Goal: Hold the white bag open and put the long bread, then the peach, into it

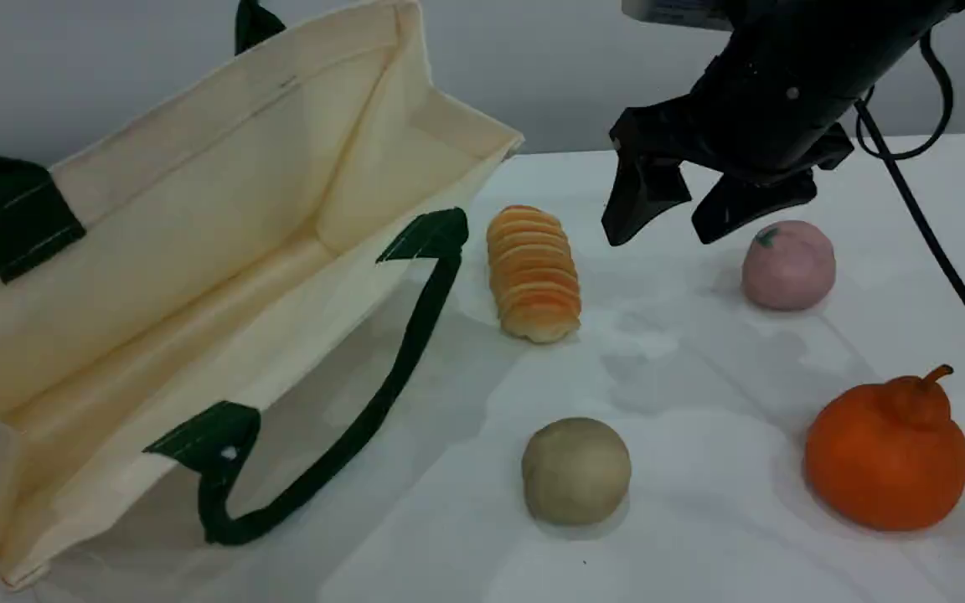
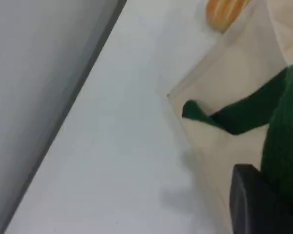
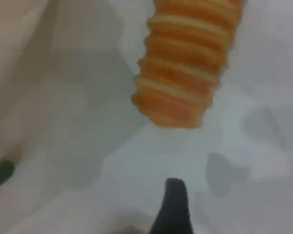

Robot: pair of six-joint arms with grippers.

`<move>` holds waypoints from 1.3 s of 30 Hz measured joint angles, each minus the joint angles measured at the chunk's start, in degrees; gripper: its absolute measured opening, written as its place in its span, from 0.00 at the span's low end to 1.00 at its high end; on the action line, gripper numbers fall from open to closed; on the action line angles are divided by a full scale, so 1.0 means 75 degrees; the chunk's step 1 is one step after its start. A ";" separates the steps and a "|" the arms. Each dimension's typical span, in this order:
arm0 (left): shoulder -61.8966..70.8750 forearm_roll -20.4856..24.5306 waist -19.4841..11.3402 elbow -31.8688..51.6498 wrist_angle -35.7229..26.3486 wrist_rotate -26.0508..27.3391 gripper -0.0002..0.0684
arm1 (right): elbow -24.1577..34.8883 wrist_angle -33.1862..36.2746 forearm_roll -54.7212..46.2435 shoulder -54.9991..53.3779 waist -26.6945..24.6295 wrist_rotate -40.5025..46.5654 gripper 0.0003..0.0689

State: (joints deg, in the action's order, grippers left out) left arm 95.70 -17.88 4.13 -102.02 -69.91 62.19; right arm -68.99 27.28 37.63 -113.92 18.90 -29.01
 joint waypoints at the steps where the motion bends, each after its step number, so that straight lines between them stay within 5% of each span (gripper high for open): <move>1: 0.0000 0.0069 0.0000 0.0000 0.0000 0.0000 0.12 | -0.0058 0.0000 0.0000 -0.0006 0.0000 0.0000 0.81; 13: 0.0000 0.0135 -0.0929 0.0000 0.0000 -0.0621 0.12 | -0.1006 0.0037 -0.0041 -0.0403 0.0494 0.0000 0.81; 30: 0.0000 0.0111 -0.0934 0.0000 -0.0008 -0.0616 0.12 | -0.3106 0.0375 -0.0135 -0.2411 0.0707 -0.0004 0.81; 39: 0.0000 -0.0059 -0.0934 0.0000 -0.0008 -0.0616 0.12 | -0.3287 0.0069 -0.0627 -0.2732 0.0686 -0.0004 0.81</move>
State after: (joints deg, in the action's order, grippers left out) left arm 95.70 -18.32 -2.87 -102.02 -69.97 57.57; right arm -93.64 27.80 32.93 -134.41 24.04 -29.04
